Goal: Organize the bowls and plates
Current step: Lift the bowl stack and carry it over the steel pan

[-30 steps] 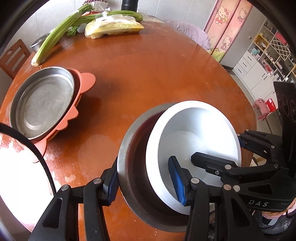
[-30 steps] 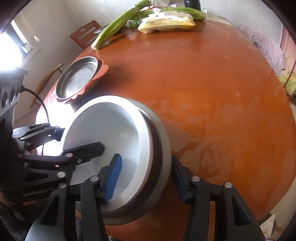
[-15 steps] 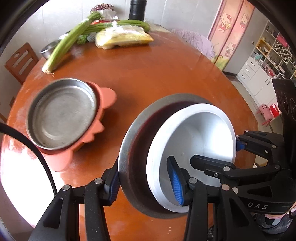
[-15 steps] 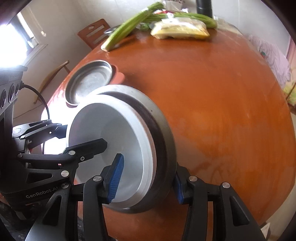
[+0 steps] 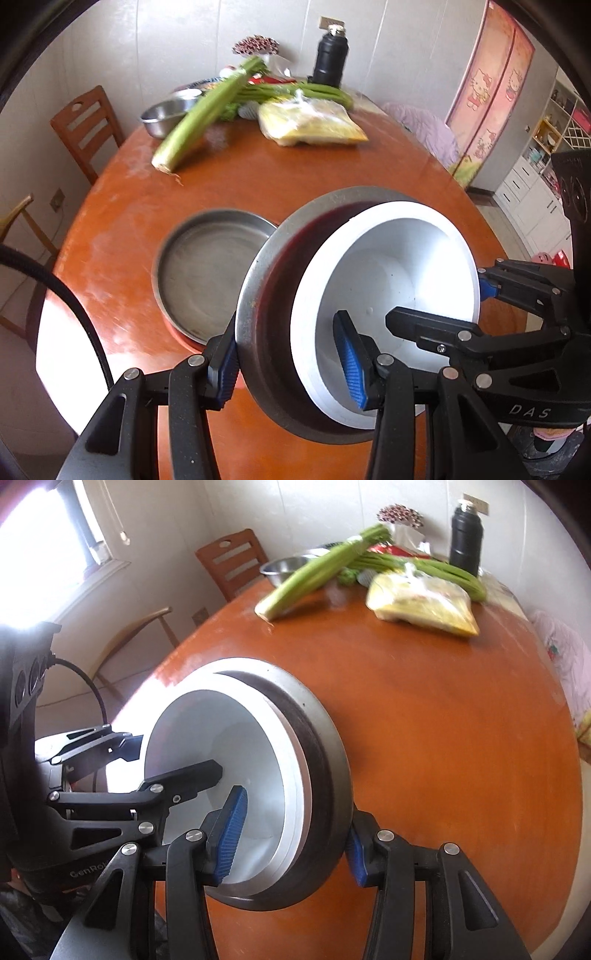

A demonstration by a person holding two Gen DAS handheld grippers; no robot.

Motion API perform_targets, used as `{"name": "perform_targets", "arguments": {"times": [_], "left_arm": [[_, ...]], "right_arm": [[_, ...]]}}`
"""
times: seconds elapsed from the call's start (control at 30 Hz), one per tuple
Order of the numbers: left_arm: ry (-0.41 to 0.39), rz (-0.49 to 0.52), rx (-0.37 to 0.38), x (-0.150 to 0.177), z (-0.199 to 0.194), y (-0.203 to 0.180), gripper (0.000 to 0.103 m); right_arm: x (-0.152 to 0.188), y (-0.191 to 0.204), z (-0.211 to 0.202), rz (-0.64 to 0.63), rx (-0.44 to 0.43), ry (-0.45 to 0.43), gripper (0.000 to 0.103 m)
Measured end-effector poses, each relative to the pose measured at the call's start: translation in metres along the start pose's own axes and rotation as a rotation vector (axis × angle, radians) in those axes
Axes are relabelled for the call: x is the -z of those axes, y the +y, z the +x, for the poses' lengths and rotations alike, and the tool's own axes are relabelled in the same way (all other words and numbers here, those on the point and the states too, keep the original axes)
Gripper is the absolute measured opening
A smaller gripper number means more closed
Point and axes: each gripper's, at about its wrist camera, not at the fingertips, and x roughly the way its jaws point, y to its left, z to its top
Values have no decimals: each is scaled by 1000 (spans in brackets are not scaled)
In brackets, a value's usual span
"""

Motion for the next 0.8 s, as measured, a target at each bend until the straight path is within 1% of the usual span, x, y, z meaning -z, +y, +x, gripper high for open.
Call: {"name": "perform_targets", "arguments": {"times": [0.23, 0.4, 0.47, 0.57, 0.8], "left_arm": [[-43, -40, -47, -26, -8, 41, 47], [-54, -62, -78, -40, -4, 66, 47], [-50, -60, -89, -43, 2, 71, 47], [-30, -68, -83, -43, 12, 78, 47], [5, -80, -63, -44, 36, 83, 47]], "right_arm": [[-43, 27, 15, -56, -27, -6, 51], [-63, 39, 32, -87, -37, 6, 51], [-67, 40, 42, -88, -41, 23, 51], [-70, 39, 55, -77, -47, 53, 51], [-72, 27, 74, -68, -38, 91, 51]]}}
